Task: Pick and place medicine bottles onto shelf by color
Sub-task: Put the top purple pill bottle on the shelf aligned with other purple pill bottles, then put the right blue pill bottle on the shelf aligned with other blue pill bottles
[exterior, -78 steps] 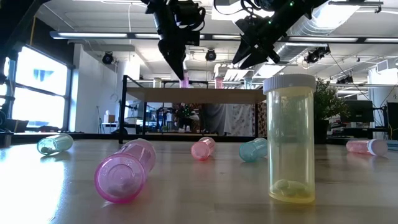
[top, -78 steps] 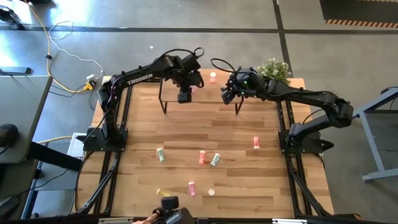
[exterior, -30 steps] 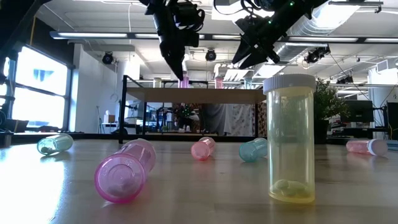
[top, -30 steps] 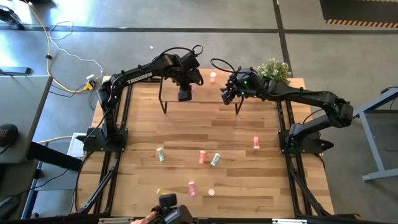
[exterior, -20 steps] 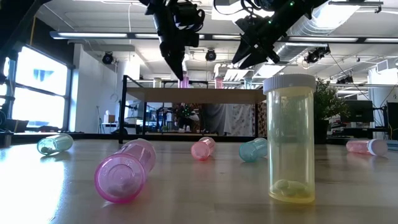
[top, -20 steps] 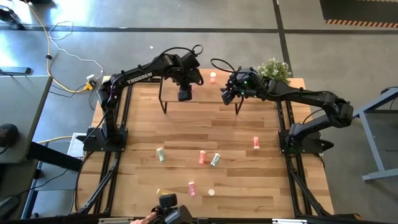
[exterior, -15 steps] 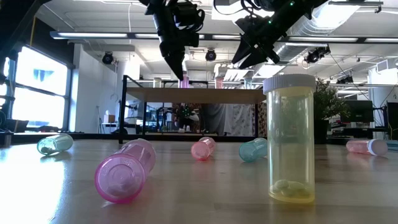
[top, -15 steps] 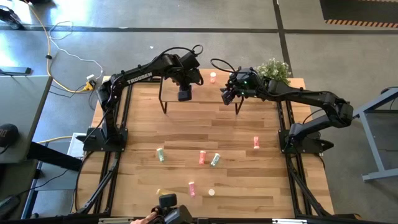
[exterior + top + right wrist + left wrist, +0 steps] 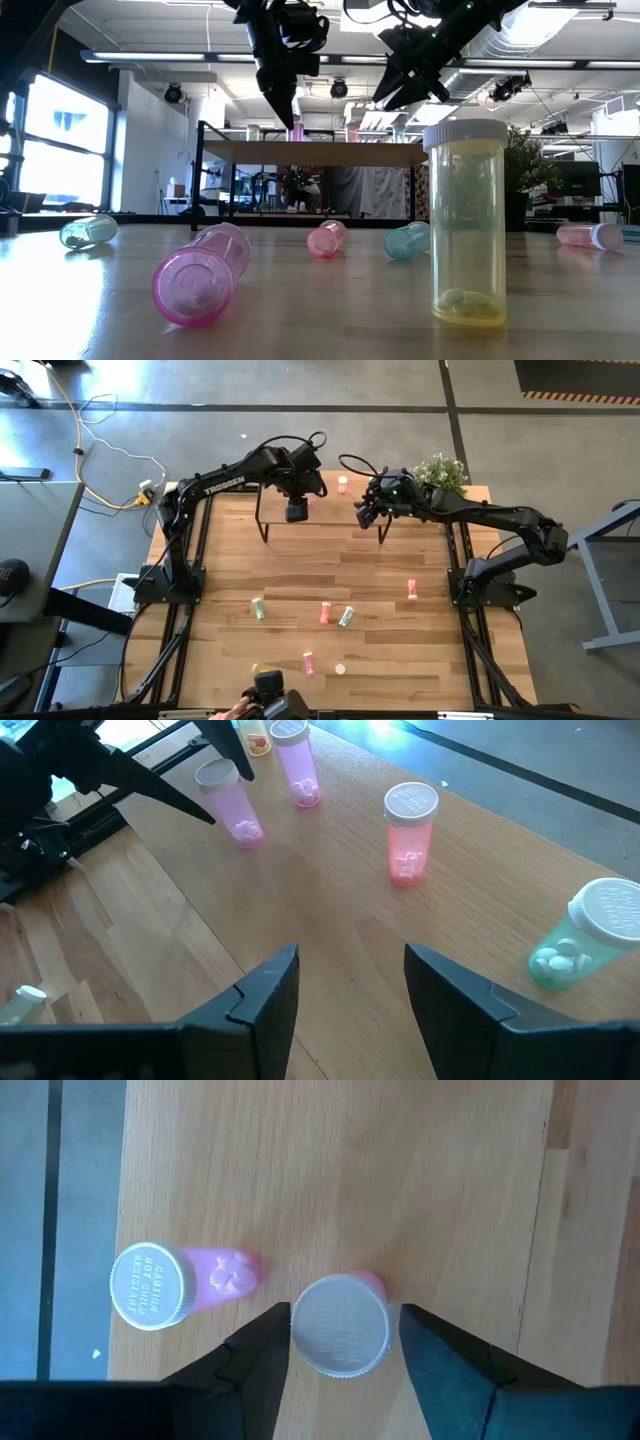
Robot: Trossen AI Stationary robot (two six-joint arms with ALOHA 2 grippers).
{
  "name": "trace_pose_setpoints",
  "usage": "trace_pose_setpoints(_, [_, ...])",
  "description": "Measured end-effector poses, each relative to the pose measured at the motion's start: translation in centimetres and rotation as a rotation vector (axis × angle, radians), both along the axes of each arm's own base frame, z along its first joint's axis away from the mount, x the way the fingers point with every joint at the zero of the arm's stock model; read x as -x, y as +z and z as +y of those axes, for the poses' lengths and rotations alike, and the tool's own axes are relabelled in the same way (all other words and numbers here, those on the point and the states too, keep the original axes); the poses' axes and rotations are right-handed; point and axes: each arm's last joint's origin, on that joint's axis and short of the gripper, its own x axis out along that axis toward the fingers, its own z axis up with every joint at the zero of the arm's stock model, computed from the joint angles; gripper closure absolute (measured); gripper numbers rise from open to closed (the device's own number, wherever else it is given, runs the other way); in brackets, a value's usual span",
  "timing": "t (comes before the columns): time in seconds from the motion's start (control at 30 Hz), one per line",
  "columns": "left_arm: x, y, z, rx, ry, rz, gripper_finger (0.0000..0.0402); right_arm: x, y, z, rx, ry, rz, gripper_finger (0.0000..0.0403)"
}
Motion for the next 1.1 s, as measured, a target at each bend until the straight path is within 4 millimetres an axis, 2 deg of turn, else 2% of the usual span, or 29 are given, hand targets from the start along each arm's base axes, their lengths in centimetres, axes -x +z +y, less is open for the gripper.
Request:
trace_pose_setpoints(0.37, [0.1, 0.0, 0.1, -0.021, 0.024, 0.013, 0.0215, 0.0, 0.0, 0.0, 0.0, 0.0, 0.0, 0.0229])
trace_pose_setpoints(0.53, [0.4, 0.1, 0.2, -0.083, 0.061, 0.073, 0.0215, 0.0, 0.0, 0.0, 0.0, 0.0, 0.0, 0.0229])
trace_pose_setpoints(1.0, [1.4, 1.3, -0.8, -0.049, 0.045, 0.073, 0.0215, 0.0, 0.0, 0.0, -0.01, 0.016, -0.004, 0.0229])
trace_pose_setpoints(1.1, [1.6, 1.4, -0.5, -0.051, 0.05, 0.07, 0.0216, 0.0, 0.0, 0.1, -0.012, 0.019, -0.005, 0.0229])
